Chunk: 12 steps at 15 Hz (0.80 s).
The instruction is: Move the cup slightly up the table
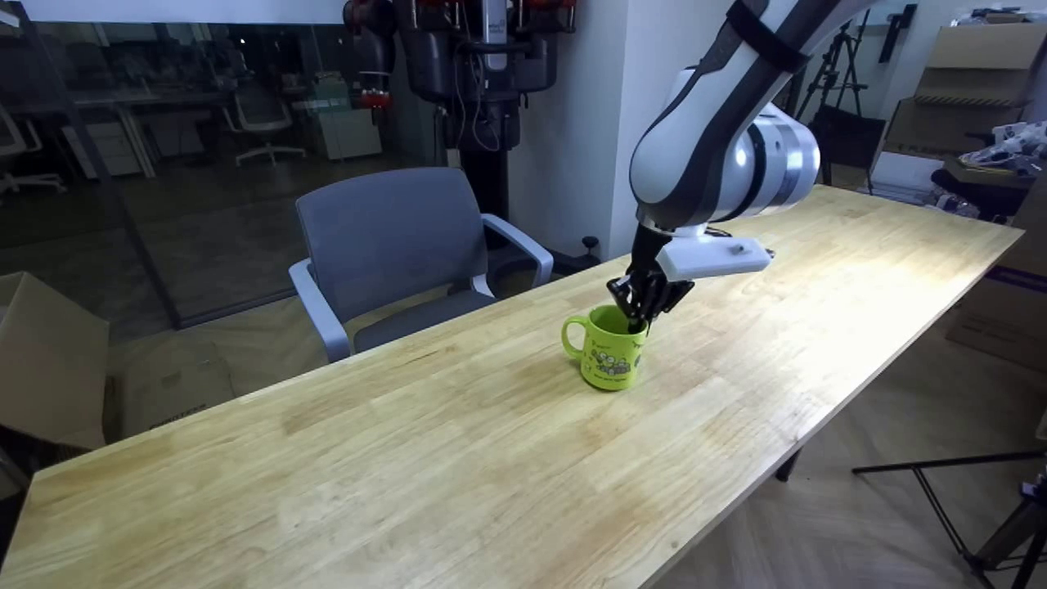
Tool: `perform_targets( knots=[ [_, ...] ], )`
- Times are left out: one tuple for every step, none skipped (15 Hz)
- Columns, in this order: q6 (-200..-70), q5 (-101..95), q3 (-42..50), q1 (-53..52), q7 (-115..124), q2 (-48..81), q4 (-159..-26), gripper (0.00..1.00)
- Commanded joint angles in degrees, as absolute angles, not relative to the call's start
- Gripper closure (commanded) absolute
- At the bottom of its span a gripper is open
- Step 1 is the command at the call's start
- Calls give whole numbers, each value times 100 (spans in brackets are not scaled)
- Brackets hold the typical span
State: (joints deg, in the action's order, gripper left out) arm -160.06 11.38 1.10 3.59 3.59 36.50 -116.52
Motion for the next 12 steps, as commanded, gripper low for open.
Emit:
perform_targets(
  knots=[
    [-15997, 1120, 203, 267, 769, 3787, -11440, 90],
    [-15965, 1085, 250, 225, 836, 3784, -11435, 65],
    [-15962, 1066, 276, 202, 880, 3776, -11436, 65],
    [-15959, 1044, 312, 166, 937, 3773, -11431, 60],
    [-15959, 1033, 334, 147, 965, 3765, -11427, 53],
    [-15976, 1014, 381, 111, 1016, 3746, -11435, 46],
    [-15992, 1000, 425, 78, 1056, 3721, -11443, 40],
    [-16006, 986, 469, 50, 1086, 3674, -11464, 32],
    [-16041, 972, 516, 16, 1120, 3603, -11507, 26],
    [-16075, 961, 553, -9, 1140, 3547, -11544, 20],
    [-16102, 943, 607, -48, 1170, 3464, -11604, 12],
    [-16089, 924, 660, -91, 1213, 3405, -11637, 6]
  ],
)
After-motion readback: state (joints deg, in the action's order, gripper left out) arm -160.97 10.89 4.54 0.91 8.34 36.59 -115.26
